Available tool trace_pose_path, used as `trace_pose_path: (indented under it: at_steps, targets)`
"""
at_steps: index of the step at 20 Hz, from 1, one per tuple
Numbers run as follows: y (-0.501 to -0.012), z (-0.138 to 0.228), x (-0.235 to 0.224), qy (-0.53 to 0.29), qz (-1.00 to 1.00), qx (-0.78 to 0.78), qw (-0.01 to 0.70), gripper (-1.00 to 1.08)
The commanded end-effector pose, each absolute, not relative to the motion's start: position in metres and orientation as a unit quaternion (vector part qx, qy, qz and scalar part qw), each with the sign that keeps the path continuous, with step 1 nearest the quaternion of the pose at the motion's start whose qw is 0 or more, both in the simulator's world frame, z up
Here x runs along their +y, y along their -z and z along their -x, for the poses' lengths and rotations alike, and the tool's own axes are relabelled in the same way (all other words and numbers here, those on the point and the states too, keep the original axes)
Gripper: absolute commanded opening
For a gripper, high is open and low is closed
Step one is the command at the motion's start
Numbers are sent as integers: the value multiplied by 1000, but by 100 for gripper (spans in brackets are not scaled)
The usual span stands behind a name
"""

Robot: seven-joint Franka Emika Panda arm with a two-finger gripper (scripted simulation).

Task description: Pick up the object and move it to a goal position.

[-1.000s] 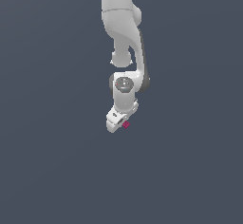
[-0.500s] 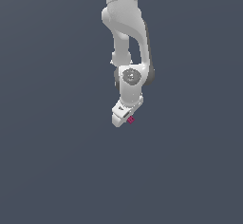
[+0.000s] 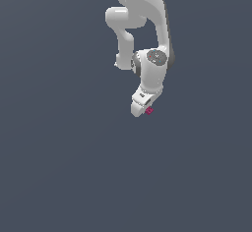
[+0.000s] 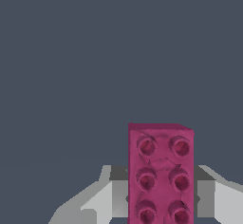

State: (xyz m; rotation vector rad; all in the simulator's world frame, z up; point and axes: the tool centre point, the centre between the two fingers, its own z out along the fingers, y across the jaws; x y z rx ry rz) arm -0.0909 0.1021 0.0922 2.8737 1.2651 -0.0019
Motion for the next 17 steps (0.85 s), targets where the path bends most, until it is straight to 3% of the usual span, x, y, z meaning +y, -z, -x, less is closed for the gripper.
trace_pose_path:
  at_steps: [1, 17]
  targets:
    - [-108, 103, 120, 1, -915, 403, 2, -100]
    - [-159, 136, 179, 0, -915, 403, 0, -100]
